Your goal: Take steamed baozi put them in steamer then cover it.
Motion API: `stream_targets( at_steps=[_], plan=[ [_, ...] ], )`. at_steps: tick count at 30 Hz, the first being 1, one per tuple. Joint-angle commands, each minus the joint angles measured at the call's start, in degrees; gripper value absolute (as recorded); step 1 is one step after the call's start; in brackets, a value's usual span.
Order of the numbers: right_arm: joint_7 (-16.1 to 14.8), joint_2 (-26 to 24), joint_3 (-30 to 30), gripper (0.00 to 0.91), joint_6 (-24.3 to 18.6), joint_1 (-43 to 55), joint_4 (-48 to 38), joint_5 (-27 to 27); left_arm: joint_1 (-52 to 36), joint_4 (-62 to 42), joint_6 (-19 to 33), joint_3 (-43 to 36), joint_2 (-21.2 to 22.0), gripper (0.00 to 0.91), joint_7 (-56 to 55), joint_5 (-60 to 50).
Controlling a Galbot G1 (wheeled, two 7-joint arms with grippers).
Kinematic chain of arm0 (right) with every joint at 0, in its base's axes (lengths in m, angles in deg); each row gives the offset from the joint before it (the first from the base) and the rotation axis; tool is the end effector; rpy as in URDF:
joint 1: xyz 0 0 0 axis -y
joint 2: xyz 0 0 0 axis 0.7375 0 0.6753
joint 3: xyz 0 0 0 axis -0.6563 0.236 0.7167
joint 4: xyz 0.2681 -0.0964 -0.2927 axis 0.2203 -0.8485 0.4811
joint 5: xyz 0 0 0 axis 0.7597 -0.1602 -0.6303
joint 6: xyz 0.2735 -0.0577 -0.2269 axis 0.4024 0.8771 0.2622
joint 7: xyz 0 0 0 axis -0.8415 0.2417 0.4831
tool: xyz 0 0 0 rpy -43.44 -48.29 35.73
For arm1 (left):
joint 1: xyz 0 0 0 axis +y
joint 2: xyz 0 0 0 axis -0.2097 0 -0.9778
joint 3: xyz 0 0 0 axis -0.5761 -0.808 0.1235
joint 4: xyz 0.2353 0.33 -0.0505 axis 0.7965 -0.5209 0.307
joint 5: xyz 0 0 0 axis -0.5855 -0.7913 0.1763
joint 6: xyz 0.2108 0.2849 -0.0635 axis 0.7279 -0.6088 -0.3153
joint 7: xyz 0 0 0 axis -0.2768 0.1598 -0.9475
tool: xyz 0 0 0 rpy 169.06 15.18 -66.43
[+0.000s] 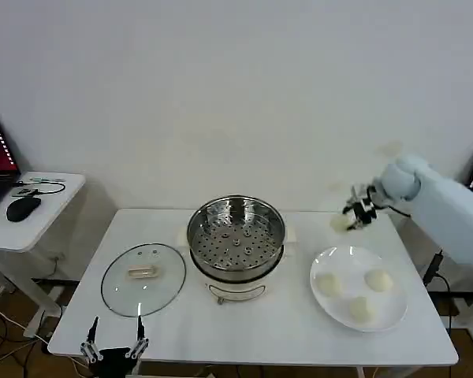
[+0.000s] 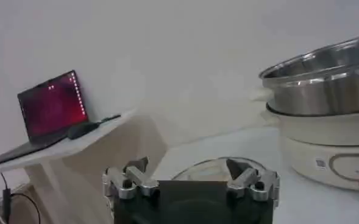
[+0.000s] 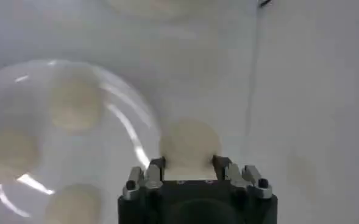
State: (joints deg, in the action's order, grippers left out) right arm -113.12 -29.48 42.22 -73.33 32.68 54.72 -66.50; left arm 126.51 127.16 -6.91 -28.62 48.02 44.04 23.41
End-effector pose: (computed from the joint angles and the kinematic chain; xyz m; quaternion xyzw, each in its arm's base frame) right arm 0.6295 -0.1657 -0.0602 0.4484 -0.5862 0.6128 0.2824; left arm 0.0423 0.0173 -0.3607 0.1199 -0.9745 -0.1679 0.0886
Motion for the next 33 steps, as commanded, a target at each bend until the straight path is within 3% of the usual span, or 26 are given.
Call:
stream_targets(
  at_steps=[1,8,10,13,17,20,25,33],
  plan=[
    [1.4,8.2,7.0,0.544,-0.5,11.3,-0.1,6.3,0.3,0.0,0.0,0.3,0.1,0.907,-0.3,0.0],
    [5.8,15.2,10.8,0.544,-3.9,10.4,3.6,8.2,0.3,-0.2,0.0,1.0,0.5,0.907,-0.8,0.0],
    [8.4,17.5,13.8,0.544,-7.7,11.1,3.2,9.6,0.5,0.1,0.0,1.3,0.6,0.907,-1.1,0.1],
    [10.4,20.2,17.2,0.544,-14.8,12.3,1.0,5.6,0.8,0.7,-0.1,1.4,0.6,0.907,-1.3,0.4],
    [9.9,23.9,18.2,0.544,-26.6,12.7,-4.4,5.3,0.8,1.1,-0.1,1.3,0.9,0.907,-1.5,0.3],
    [10.0,25.8,18.6,0.554,-30.7,12.4,-7.2,4.4,0.9,1.2,0.0,1.2,1.0,0.907,-1.6,0.3],
    [10.3,27.4,21.4,0.554,-35.6,11.6,-8.8,4.0,1.2,1.8,0.0,1.3,1.1,0.907,-1.8,0.3],
    [10.1,29.5,22.9,0.564,-39.0,8.7,-12.8,-3.8,1.0,1.5,0.0,1.4,1.0,0.907,-2.3,0.7]
  ],
)
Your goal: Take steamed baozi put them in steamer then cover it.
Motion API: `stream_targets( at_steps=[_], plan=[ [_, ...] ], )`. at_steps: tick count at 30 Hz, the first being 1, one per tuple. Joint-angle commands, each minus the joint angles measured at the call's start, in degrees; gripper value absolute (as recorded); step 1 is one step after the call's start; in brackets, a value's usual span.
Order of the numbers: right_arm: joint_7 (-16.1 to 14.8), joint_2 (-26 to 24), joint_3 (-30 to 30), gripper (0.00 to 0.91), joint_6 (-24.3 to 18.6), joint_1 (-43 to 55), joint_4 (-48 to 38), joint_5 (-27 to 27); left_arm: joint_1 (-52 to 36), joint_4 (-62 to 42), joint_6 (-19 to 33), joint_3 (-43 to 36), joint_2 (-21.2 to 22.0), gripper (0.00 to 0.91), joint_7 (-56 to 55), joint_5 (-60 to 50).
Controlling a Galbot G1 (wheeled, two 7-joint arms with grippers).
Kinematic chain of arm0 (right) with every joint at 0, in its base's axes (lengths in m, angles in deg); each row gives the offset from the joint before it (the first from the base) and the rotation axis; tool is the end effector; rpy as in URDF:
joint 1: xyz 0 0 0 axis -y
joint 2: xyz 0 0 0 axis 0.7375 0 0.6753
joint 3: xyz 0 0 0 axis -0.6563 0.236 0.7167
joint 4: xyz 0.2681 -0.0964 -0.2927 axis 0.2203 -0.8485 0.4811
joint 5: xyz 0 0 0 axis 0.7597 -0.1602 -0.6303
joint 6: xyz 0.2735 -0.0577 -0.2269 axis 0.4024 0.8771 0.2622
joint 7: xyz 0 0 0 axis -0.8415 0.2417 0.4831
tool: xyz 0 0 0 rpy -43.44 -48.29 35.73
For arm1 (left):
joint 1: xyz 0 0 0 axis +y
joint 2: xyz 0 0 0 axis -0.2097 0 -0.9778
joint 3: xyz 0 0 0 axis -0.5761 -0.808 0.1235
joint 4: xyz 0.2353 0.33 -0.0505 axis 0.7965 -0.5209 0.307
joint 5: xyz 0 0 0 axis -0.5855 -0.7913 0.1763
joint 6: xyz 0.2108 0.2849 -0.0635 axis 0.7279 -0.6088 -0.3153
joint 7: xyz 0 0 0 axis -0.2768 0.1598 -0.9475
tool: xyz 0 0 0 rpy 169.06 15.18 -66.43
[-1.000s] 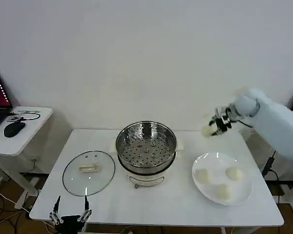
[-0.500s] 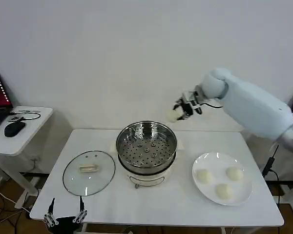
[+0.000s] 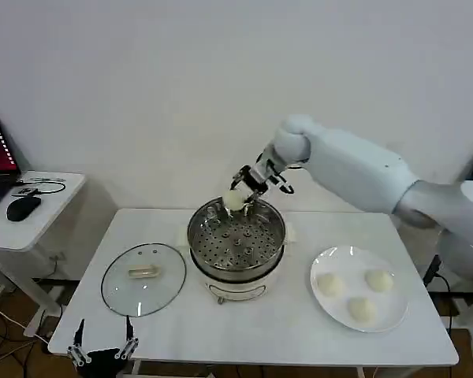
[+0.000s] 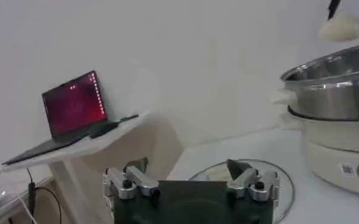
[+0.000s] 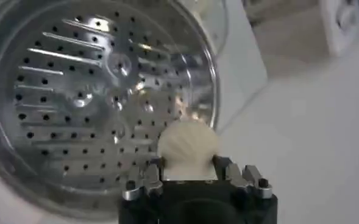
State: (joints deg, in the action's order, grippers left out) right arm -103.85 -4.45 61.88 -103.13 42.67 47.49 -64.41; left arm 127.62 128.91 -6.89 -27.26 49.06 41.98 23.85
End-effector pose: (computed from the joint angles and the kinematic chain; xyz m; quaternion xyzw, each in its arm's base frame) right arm 0.6681 0.0960 -0.0621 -0.6130 0.3307 -0.7175 0.0107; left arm 0.0384 0.0197 -0.3507 0.1526 -0.9709 -0.1655 0.0819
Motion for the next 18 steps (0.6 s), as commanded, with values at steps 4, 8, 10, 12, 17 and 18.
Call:
stream_targets(
  at_steps=[4,8,10,12,17,18],
  plan=[
    [1.4,5.7,2.4,0.564,-10.8,-2.5,-8.8,-10.3,-0.1,-0.3,0.0,-0.1,0.0,0.907,-0.3,0.3],
    [1.5,6.5,2.5,0.564,-11.5,-2.6,-10.1,-11.0,-0.2,-0.4,0.0,0.0,0.0,0.907,-0.4,0.5],
    [1.9,7.0,1.8,0.564,-12.0,-2.9,-11.0,-13.5,-0.3,-0.5,0.0,-0.1,0.0,0.907,-0.5,0.5],
    [2.5,7.8,0.3,0.564,-12.6,-3.4,-12.7,-16.9,-0.3,-0.5,0.0,-0.2,0.1,0.907,-0.5,0.5],
    [3.4,9.6,-1.0,0.564,-14.3,-3.9,-16.9,-18.7,-0.4,-0.3,0.0,-0.1,0.0,0.907,-0.5,0.6],
    [3.5,10.0,-1.1,0.564,-14.6,-4.0,-17.6,-18.7,-0.3,-0.2,0.0,0.0,0.0,0.907,-0.5,0.6]
  ],
)
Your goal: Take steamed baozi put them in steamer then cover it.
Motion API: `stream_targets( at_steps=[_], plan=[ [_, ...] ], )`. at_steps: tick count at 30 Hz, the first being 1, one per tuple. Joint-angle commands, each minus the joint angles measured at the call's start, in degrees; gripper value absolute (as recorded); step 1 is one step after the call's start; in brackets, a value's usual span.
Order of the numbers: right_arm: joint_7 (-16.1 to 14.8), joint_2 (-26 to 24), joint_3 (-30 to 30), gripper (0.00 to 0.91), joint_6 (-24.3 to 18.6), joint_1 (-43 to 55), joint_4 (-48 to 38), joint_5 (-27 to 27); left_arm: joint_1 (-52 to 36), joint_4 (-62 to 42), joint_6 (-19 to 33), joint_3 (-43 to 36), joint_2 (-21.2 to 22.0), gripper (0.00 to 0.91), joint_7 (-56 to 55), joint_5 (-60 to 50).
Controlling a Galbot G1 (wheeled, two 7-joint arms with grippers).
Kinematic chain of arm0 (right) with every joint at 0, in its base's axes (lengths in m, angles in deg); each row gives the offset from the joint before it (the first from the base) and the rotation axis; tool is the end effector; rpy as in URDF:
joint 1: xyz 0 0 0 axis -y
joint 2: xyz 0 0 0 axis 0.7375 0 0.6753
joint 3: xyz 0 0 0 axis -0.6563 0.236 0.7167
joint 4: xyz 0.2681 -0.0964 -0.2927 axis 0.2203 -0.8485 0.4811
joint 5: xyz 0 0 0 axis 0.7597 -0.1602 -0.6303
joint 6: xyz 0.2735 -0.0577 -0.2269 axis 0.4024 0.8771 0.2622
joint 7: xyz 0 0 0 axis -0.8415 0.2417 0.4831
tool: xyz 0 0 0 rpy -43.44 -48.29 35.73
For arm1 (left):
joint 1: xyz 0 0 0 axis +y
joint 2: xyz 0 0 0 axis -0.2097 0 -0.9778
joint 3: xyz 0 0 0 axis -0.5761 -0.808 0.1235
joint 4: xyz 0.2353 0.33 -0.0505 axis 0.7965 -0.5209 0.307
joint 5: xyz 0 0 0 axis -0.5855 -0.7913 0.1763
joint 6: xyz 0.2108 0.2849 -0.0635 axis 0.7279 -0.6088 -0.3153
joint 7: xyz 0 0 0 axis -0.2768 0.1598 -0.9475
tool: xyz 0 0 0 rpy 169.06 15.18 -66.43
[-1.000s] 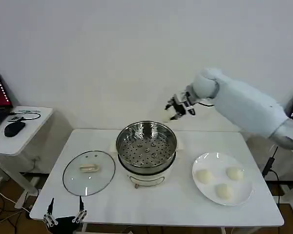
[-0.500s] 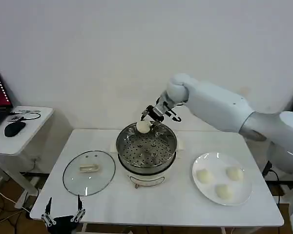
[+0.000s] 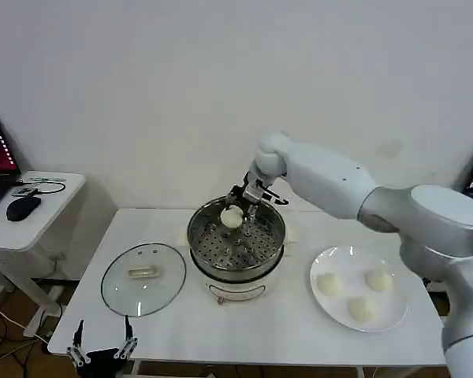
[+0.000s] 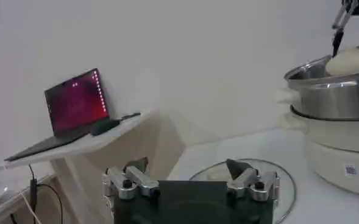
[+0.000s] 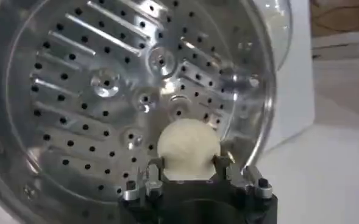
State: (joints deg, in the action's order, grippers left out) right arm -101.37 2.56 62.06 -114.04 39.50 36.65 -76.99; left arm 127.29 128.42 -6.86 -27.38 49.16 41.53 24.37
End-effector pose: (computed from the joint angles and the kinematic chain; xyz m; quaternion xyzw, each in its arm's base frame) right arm 0.6902 0.1250 -0.1027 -0.6142 0.2296 -0.7545 0.0275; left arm 0.0396 0.0190 -0.3535 0.1569 -0.9709 -0.1606 0.0837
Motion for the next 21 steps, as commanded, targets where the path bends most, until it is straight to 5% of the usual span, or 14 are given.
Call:
stream_targets(
  at_steps=[1,7,8,9,16,19,21],
  plan=[
    [1.2,3.5,-1.4,0.564,-4.0,-1.0,-7.6,-6.1,0.0,0.4,0.0,0.1,-0.1,0.907,-0.1,0.1],
    [2.0,4.6,-2.1,0.695,-4.7,-1.7,-8.7,-7.6,0.0,0.5,0.0,0.0,0.0,0.907,-0.1,0.0],
    [2.2,4.8,-2.2,0.746,-4.9,-1.8,-9.0,-7.5,0.0,0.6,0.0,0.0,0.0,0.907,-0.2,0.0],
    [2.2,4.8,-2.2,0.897,-4.9,-1.9,-9.0,-7.5,0.0,0.7,0.0,0.0,0.1,0.907,-0.2,0.0],
    [3.1,4.3,-3.0,0.907,-5.0,-0.9,-6.7,-7.5,0.1,1.3,-0.1,-0.2,0.1,0.907,-0.2,-0.1],
    [1.7,1.6,-3.4,0.907,0.2,1.7,-1.8,-5.9,0.2,1.4,-0.1,-0.4,0.1,0.907,-0.2,-0.1],
    [0.2,-2.1,-2.0,0.907,5.7,4.4,4.1,0.8,0.1,1.4,-0.1,-0.6,0.1,0.907,-0.1,-0.2]
  ],
)
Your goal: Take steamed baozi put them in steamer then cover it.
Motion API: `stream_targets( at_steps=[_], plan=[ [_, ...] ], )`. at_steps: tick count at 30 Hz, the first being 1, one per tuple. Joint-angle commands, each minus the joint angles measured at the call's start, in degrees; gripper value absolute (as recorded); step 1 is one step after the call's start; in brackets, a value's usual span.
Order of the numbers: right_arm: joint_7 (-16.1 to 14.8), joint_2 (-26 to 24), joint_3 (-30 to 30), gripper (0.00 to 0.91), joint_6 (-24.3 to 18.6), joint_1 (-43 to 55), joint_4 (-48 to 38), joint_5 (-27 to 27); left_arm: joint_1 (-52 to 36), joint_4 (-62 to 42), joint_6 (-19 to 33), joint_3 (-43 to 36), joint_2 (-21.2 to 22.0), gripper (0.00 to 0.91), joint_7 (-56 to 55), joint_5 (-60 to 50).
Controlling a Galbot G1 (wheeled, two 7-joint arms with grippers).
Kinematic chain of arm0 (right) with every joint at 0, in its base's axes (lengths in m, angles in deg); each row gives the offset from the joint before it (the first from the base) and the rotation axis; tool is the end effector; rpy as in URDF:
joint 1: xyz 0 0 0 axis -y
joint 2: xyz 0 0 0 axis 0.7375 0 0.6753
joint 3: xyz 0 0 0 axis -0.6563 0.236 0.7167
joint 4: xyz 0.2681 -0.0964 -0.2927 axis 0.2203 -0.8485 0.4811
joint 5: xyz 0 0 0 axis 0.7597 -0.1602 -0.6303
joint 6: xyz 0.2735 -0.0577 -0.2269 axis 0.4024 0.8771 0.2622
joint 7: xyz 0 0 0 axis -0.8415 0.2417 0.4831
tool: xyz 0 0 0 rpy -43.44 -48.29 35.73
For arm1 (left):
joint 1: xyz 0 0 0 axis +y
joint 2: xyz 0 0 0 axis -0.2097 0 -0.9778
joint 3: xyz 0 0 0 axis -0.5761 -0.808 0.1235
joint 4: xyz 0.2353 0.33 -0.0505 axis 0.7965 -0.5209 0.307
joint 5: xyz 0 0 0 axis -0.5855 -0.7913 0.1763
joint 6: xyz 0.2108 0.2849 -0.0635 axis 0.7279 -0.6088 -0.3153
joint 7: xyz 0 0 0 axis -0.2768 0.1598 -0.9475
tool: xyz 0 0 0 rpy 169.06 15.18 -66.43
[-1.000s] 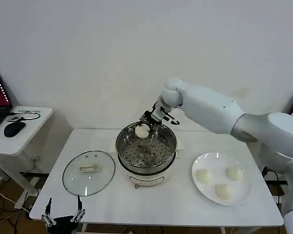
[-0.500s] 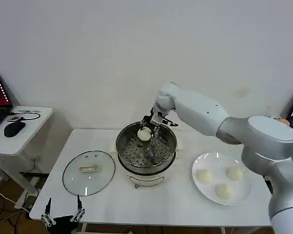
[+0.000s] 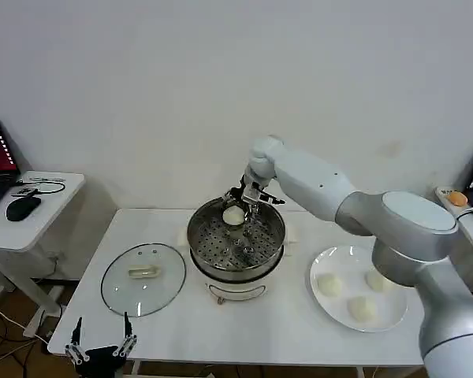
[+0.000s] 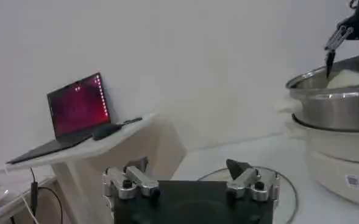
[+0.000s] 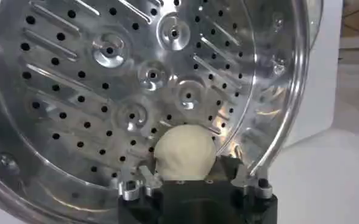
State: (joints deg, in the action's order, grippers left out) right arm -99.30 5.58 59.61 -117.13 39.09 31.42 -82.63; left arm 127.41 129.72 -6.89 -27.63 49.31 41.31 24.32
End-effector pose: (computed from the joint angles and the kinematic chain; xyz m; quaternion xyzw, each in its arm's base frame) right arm 0.7021 0.1346 -0.0990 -0.5989 0.2156 -0.7703 0.0378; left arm 0.0407 0.0167 -0.3458 0.1591 -0.9719 -0.1566 0.0741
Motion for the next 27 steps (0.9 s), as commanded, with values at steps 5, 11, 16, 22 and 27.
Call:
stream_targets(
  at_steps=[5,11,16,22,27],
  plan=[
    [-1.0,-14.3,3.6,0.907,26.7,9.8,22.4,18.2,-0.4,0.4,-0.3,-0.9,-0.2,0.907,0.7,-0.6],
    [-2.4,-30.5,8.8,0.907,39.9,13.8,35.0,24.9,-0.7,3.1,-4.6,-1.0,-2.0,0.907,6.9,-1.1],
    [-4.6,-44.0,12.5,0.907,43.3,13.7,40.2,26.5,-1.2,4.4,-6.5,-0.7,-3.5,0.907,8.6,-1.1],
    [-6.3,-55.8,17.7,0.907,43.5,11.5,46.5,30.9,-2.1,3.4,-6.3,-1.7,-3.9,0.907,9.1,-1.3],
    [-5.8,-59.3,22.5,0.907,45.3,9.2,50.7,30.7,-3.3,2.5,-6.4,-2.4,-3.7,0.907,10.8,-2.9]
  ],
)
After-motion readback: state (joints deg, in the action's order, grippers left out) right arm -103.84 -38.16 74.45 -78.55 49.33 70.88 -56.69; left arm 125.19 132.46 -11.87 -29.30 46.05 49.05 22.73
